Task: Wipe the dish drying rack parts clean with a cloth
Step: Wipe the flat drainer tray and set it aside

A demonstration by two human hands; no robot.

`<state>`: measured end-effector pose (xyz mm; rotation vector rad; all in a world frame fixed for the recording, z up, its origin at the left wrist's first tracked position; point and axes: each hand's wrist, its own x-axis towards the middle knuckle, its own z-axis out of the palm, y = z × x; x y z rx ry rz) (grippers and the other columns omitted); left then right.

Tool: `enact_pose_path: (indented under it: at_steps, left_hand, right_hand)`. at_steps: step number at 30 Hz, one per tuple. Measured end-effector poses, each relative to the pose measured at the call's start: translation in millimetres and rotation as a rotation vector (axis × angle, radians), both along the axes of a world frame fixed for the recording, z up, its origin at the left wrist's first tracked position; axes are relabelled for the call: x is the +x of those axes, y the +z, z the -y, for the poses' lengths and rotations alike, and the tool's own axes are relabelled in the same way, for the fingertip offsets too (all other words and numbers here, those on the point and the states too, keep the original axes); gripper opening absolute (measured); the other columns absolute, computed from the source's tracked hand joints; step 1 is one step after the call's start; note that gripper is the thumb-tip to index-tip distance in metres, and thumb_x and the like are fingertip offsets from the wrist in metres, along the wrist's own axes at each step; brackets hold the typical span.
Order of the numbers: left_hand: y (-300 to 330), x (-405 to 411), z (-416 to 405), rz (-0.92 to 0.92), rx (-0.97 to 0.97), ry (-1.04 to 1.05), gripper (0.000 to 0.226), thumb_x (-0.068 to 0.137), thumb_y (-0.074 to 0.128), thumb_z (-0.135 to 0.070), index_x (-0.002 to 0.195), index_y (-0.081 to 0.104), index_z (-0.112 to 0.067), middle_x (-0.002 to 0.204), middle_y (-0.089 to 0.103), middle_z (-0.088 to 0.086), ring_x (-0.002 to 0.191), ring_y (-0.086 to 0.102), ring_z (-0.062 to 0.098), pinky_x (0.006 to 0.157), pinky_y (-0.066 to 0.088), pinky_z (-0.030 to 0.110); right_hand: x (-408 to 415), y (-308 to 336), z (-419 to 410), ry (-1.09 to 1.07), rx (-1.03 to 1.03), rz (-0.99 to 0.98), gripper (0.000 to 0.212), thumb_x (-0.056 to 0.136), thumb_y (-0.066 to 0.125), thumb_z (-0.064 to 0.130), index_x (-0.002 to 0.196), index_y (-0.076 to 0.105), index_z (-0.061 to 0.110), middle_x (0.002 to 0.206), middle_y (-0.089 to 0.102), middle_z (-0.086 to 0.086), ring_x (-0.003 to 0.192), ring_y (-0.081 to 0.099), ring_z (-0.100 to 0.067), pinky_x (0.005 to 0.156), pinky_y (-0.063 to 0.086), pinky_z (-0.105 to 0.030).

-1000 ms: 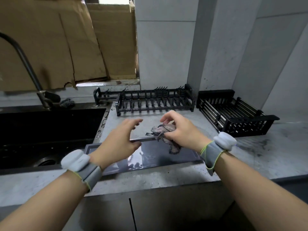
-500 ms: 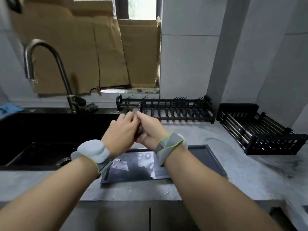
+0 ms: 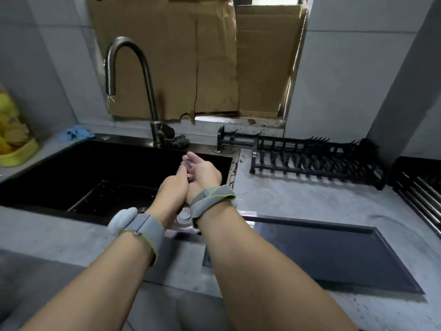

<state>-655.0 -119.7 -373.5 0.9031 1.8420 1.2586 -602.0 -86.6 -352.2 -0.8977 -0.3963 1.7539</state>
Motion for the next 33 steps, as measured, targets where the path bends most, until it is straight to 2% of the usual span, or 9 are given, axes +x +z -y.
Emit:
enact_pose_path:
  at_steps: [3,7,12,16,22,25,27,30,33]
  left_hand:
    - [-9,-11,-1,-0.412,-0.066,0.031,0.071,0.105,0.019,-0.051,0.107,0.069,-0.001,0.113,0.068,0.022,0.111,0.06,0.04,0.096,0.046,0.043]
    - [-13,-11,-5,-0.456,-0.006,0.015,0.044,0.106,0.026,-0.026,0.087,0.057,-0.002,0.106,0.065,0.028,0.103,0.059,0.045,0.088,0.048,0.046]
    - [-18,-13,-27,-0.139,-0.086,0.032,0.02,0.104,0.035,-0.013,0.098,0.051,-0.002,0.1,0.061,0.023,0.07,0.046,0.025,0.049,0.031,0.028]
    - [-20,-9,-29,0.269,-0.058,0.101,0.029,0.098,0.034,-0.025,0.078,0.053,-0.014,0.051,0.037,0.002,0.037,0.029,0.014,0.045,0.022,0.018]
    - [-22,-8,-40,0.38,-0.056,0.062,0.034,0.097,0.041,-0.03,0.063,0.038,-0.022,0.046,0.032,-0.002,0.034,0.022,0.012,0.042,0.02,0.015]
    - [-14,-20,-53,0.002,-0.004,0.111,0.04,0.098,0.036,-0.038,0.088,0.065,-0.012,0.091,0.069,0.026,0.078,0.066,0.04,0.067,0.054,0.045]
    - [-7,-28,-56,-0.481,-0.054,0.137,0.055,0.105,0.027,-0.04,0.112,0.067,-0.003,0.121,0.063,0.029,0.114,0.058,0.045,0.095,0.045,0.045]
    - [-3,-31,-52,-1.019,0.108,0.052,0.057,0.105,0.018,-0.046,0.106,0.064,-0.014,0.109,0.066,0.018,0.103,0.06,0.043,0.081,0.048,0.046]
    - [-20,-23,-47,-1.043,0.242,-0.108,0.051,0.1,0.017,-0.044,0.096,0.058,-0.014,0.09,0.055,0.011,0.086,0.054,0.037,0.058,0.043,0.043]
  right_hand:
    - [-4,3,-10,-0.072,-0.084,-0.135,0.033,0.089,0.029,-0.014,0.073,0.054,-0.001,0.065,0.051,-0.013,0.055,0.046,-0.022,0.057,0.042,-0.03]
    - [-5,-3,-23,-0.073,-0.155,-0.116,0.029,0.089,0.028,-0.004,0.066,0.036,0.011,0.051,0.029,-0.004,0.047,0.021,-0.014,0.05,0.023,-0.025]
    - [-9,-8,-40,-0.002,-0.165,-0.07,0.037,0.08,0.027,-0.004,0.058,0.013,0.022,0.046,0.011,0.002,0.041,0.005,-0.014,0.046,0.01,-0.023]
    - [-11,-11,-46,0.028,-0.084,-0.062,0.036,0.077,0.028,-0.004,0.062,0.012,0.024,0.048,0.009,0.002,0.041,0.005,-0.014,0.043,0.011,-0.022]
    - [-7,-19,-54,0.042,0.072,-0.114,0.036,0.074,0.021,-0.008,0.05,0.028,0.018,0.044,0.018,0.0,0.037,0.017,-0.014,0.048,0.019,-0.024]
    - [2,-15,-58,0.115,0.152,0.009,0.043,0.074,0.023,-0.018,0.077,0.06,0.003,0.061,0.051,-0.012,0.053,0.052,-0.025,0.06,0.046,-0.031]
    - [13,-11,-63,0.227,0.179,0.208,0.046,0.075,0.036,-0.013,0.096,0.071,0.009,0.088,0.064,-0.016,0.082,0.063,-0.034,0.078,0.05,-0.041]
    - [26,-2,-60,0.434,0.087,0.218,0.018,0.09,0.055,0.018,0.077,0.068,0.016,0.07,0.065,-0.007,0.076,0.066,-0.026,0.082,0.052,-0.043]
    - [15,-5,-67,0.325,-0.002,0.131,0.02,0.097,0.053,0.01,0.077,0.054,0.013,0.046,0.048,-0.001,0.041,0.051,-0.012,0.052,0.049,-0.024]
